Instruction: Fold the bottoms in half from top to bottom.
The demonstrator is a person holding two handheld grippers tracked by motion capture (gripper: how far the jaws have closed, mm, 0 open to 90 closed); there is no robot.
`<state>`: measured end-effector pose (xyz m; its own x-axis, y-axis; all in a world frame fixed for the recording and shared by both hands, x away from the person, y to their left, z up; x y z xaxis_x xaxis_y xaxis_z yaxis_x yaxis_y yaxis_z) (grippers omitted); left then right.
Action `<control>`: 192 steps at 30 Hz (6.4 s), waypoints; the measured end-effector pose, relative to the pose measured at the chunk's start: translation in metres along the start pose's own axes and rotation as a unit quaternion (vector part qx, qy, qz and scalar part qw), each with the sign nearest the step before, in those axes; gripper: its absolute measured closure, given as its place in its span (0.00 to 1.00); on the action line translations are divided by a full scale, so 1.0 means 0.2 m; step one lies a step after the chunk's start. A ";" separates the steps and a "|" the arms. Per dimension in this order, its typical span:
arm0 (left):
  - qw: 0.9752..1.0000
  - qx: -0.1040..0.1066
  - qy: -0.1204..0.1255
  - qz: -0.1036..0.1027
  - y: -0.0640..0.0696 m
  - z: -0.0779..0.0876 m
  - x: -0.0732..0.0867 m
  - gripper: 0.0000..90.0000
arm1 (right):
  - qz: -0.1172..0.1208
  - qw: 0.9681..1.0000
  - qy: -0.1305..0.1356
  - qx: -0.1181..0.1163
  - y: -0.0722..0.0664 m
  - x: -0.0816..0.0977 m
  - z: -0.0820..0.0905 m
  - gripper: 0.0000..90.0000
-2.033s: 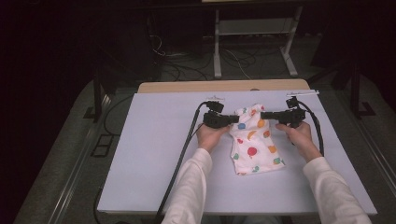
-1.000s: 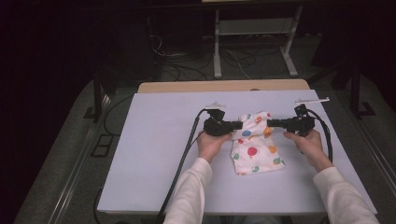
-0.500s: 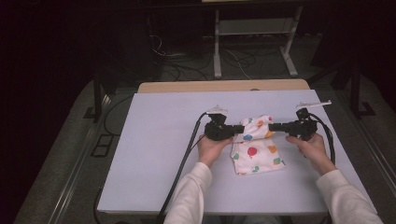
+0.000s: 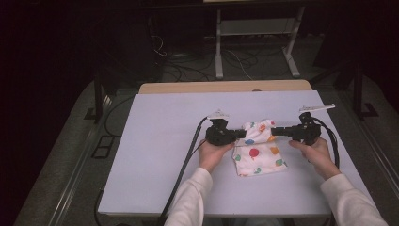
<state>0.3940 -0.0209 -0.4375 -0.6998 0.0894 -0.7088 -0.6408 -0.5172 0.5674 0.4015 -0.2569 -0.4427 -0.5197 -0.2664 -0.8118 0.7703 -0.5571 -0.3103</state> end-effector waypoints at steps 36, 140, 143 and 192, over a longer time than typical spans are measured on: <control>1.000 -0.007 -0.021 -0.018 0.01 -0.03 0.13 0.98 | -0.001 1.000 -0.029 0.000 -0.03 0.10 -0.01 0.98; 0.998 -0.014 0.057 0.015 -0.01 0.05 0.21 0.42 | -0.090 0.988 -0.106 -0.071 0.08 -0.02 -0.29 0.99; 0.998 -0.017 0.056 0.021 -0.03 0.06 0.21 0.42 | -0.085 0.987 -0.105 -0.081 0.06 -0.02 -0.27 0.99; 0.998 -0.034 0.032 0.050 -0.07 0.03 0.21 0.16 | -0.061 0.990 -0.105 -0.077 -0.25 0.28 -0.06 0.99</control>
<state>0.3716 -0.0043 -0.4725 -0.7364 -0.0181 -0.6763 -0.5445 -0.5776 0.6082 0.3387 -0.2346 -0.4781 -0.6655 -0.3701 -0.6482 0.7356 -0.4726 -0.4854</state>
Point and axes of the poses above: each handheld gripper's, and its own axes: z roughly backward along the jaws, x roughly out of its underside, y roughly to its right, the point moved 5 cm from there along -z, roughly forward along the jaws, and after that the axes turned 12 degrees about z, right-handed, at the moved point
